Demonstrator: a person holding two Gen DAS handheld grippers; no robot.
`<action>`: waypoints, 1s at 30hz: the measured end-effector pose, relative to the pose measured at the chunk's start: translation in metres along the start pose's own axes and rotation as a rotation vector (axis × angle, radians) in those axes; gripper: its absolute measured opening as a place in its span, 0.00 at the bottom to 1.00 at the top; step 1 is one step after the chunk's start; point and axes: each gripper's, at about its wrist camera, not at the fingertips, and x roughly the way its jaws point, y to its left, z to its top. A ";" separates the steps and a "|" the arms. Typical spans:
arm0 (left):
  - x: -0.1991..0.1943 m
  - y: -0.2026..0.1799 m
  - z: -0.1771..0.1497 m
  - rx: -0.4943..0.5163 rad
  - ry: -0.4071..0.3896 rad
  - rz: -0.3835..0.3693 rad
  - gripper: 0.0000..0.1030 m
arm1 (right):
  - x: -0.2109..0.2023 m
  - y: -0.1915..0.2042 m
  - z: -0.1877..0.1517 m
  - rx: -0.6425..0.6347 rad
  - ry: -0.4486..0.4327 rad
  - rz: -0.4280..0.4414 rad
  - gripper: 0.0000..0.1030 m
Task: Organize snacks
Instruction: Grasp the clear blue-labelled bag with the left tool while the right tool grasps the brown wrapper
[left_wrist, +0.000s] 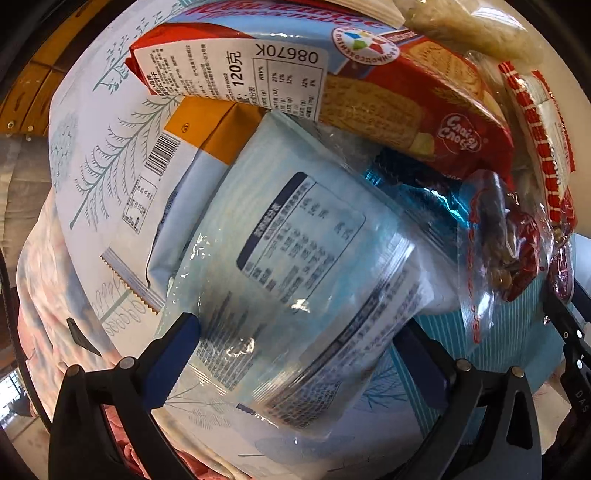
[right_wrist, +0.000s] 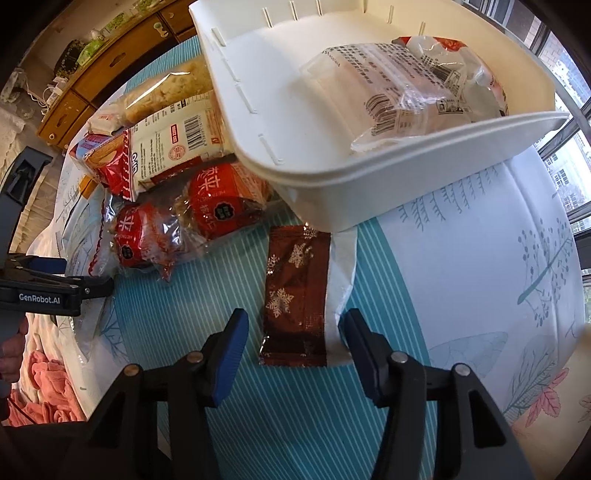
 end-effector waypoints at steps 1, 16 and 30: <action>0.000 0.001 0.000 -0.001 0.000 -0.005 1.00 | 0.001 0.000 0.001 -0.001 -0.003 -0.006 0.48; 0.015 0.030 -0.011 0.025 -0.099 -0.078 1.00 | 0.000 0.006 0.003 -0.022 -0.006 -0.039 0.39; 0.014 0.033 -0.049 -0.066 -0.069 -0.090 0.95 | -0.002 -0.001 0.001 0.040 0.046 -0.002 0.35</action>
